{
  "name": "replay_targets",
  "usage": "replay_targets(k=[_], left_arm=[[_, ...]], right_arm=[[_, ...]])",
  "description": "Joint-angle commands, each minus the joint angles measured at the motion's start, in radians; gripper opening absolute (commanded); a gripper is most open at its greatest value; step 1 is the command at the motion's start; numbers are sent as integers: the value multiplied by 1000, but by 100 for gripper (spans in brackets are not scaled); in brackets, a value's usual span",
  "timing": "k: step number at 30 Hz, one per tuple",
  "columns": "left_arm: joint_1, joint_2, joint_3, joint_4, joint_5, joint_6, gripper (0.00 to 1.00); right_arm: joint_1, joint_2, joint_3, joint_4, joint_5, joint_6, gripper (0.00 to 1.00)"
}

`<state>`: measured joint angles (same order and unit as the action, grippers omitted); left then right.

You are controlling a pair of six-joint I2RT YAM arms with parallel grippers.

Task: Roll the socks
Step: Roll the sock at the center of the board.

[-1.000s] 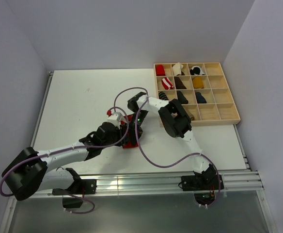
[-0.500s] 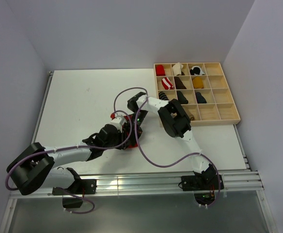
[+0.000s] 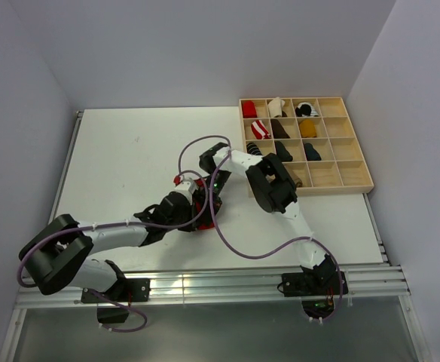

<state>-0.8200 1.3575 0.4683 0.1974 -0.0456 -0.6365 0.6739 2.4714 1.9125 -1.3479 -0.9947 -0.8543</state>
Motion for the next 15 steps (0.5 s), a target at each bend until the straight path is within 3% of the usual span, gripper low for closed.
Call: replay_targets(k=[1,9,15], left_arm=[[-2,45,30,-88,-50,-25,19],[8,84,46,-164,-8,-97,1],[64,98,39,-190,88,-120,0]], right_arm=[[-10,-22,-18,1,41,35,19],[-13,-236,-242,308,146,218,45],[-34,-394,-389,509,191,331,53]])
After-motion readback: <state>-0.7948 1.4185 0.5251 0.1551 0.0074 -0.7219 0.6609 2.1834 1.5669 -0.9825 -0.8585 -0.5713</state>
